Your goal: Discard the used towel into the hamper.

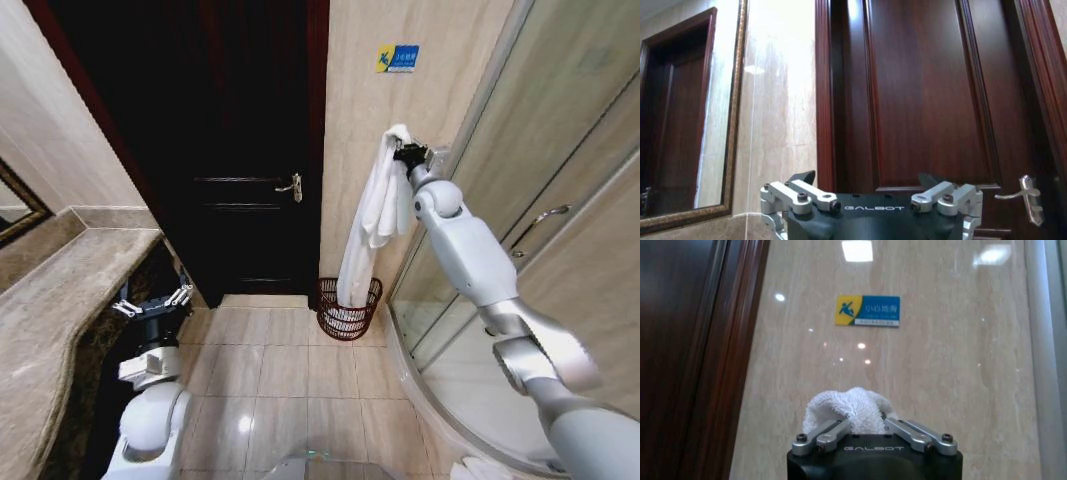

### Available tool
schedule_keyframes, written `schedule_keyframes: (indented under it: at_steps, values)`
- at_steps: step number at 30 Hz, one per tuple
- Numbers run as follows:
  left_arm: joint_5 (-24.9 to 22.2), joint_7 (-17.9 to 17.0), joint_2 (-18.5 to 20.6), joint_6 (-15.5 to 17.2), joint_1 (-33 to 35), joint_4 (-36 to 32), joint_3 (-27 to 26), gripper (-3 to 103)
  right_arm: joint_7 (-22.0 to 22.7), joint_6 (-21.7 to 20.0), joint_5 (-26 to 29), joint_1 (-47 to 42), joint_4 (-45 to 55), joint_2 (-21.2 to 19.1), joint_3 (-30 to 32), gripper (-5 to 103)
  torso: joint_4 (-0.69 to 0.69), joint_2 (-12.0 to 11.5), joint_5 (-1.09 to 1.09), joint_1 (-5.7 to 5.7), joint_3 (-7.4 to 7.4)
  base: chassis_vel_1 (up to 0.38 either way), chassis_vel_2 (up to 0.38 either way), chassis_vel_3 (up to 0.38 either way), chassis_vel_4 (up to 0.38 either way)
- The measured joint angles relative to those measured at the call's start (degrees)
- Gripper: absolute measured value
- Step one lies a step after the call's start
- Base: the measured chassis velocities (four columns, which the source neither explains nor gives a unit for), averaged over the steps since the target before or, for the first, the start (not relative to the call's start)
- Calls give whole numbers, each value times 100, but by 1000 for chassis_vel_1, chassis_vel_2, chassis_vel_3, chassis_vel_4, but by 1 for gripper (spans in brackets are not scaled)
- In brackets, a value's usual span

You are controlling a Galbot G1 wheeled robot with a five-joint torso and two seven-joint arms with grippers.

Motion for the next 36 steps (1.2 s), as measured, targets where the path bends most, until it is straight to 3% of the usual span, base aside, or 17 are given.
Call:
schedule_keyframes:
  at_steps: [36]
  values:
    - [172, 8, -93, -34, 96, 25, 212, 100, -21, 11, -204, -1746, 934, -339, 764, 4, 1, 0, 0, 0, 0, 0, 0, 0, 0]
